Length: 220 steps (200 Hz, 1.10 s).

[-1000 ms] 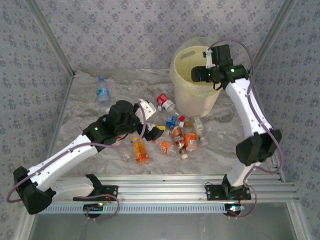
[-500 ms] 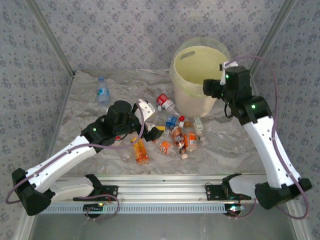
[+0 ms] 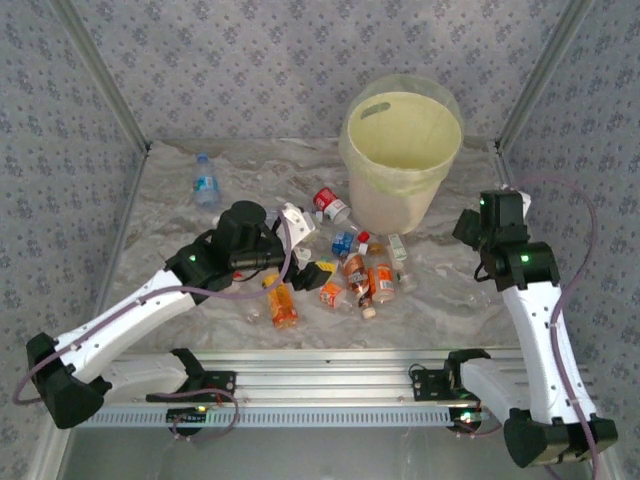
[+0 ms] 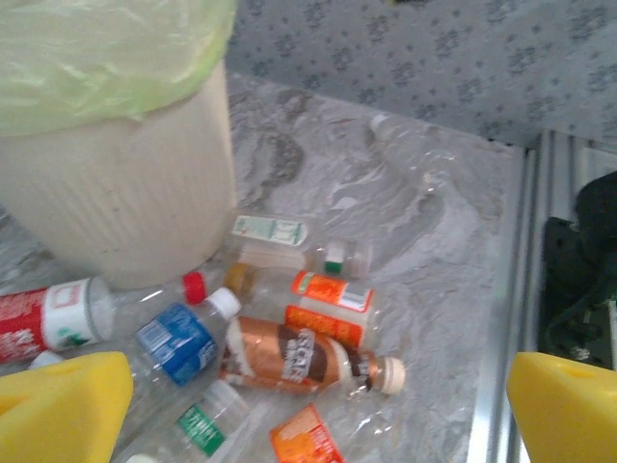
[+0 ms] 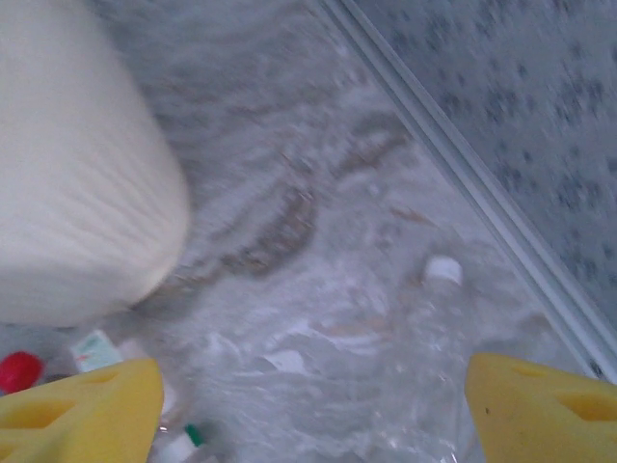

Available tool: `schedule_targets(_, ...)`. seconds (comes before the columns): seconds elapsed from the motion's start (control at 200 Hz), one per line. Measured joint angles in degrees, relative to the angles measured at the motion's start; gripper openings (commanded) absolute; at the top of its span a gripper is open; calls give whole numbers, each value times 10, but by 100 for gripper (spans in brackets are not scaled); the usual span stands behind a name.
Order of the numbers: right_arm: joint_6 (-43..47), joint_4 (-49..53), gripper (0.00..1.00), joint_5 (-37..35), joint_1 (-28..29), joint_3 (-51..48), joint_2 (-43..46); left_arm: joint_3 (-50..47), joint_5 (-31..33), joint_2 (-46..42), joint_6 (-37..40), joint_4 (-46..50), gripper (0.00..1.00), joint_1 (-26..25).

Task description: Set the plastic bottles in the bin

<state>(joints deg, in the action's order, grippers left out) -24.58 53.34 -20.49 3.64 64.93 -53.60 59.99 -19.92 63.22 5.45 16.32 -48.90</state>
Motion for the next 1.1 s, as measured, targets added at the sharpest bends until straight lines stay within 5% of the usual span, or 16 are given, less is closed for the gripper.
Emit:
schedule_targets(0.465,-38,-59,95,36,-169,-176,-12,-31,-69,35,-47,-61,100,-34)
schedule_targets(1.099,-44,-173,94,113,-228,-235,-112,-32,-62,57,-45,-59,100,-34)
